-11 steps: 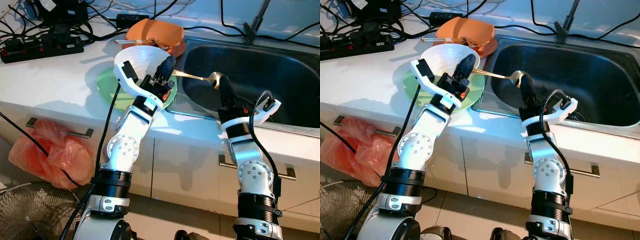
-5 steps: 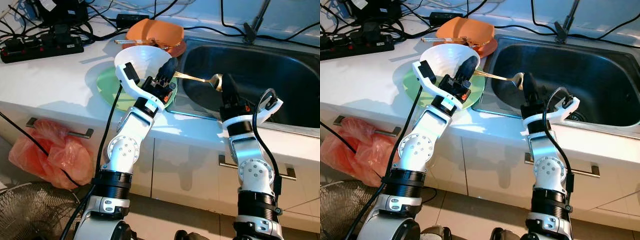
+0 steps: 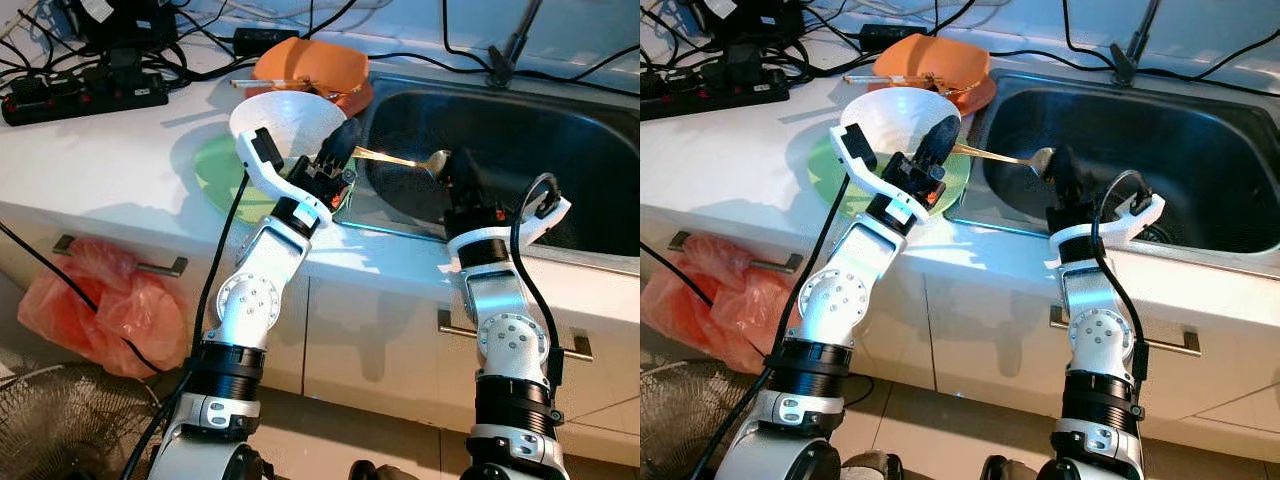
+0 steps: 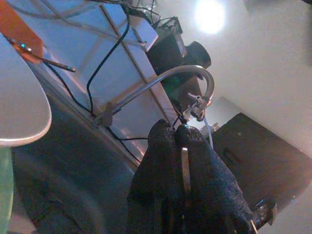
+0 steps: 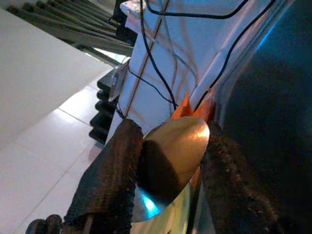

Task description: Kitchen organization

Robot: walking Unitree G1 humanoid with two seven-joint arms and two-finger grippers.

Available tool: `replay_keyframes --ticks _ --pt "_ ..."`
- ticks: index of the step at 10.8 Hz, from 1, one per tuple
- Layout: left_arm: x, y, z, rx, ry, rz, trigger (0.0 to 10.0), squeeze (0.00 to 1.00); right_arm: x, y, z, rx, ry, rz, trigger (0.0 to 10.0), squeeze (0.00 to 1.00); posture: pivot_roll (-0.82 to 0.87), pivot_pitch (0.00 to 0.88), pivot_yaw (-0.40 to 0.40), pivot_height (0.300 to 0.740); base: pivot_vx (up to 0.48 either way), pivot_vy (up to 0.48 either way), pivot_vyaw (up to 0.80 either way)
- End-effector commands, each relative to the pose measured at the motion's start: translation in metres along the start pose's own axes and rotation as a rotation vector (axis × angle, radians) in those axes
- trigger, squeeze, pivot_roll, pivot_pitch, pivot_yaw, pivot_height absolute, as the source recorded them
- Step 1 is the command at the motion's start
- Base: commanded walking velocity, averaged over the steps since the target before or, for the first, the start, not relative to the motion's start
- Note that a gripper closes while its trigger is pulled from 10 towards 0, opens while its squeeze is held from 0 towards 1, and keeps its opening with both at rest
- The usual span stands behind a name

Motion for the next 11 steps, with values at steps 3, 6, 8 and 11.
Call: replay_keyframes --ticks 3,6,8,11 --pt "-0.041 0.011 0.006 -0.008 -0.053 -0.102 10.0 0.00 0.003 -0.009 0.005 0.026 0.020 0.031 0.0 0.00 0.16 0.108 -0.019 0.740 0.000 0.000 0.00" --pt "-0.051 0.004 0.005 0.029 -0.098 -0.082 10.0 1.00 0.011 -0.011 0.007 0.024 0.052 0.078 0.0 0.00 0.15 0.108 -0.018 0.740 0.000 0.000 0.00" --pt "-0.052 0.003 0.005 0.039 -0.108 -0.073 10.0 1.00 0.022 -0.013 0.011 0.011 0.105 0.165 0.0 0.00 0.15 0.110 -0.018 0.740 0.000 0.000 0.00" --pt "-0.059 0.007 0.004 0.015 -0.152 -0.046 10.0 0.00 0.032 -0.011 0.015 -0.010 0.142 0.218 0.0 0.00 0.15 0.107 -0.017 0.740 0.000 0.000 0.00"
Point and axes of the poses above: a point about 5 cm out from each wrist's last joint towards the gripper, its own z axis pointing out of the wrist towards the gripper, its own x axis along the axis of the wrist's last joint, y = z × x, the point moved 5 cm from there along z, pointing out of the wrist towards the gripper, and after that the axes turned 7 degrees about -z, right-handed, at the moved point
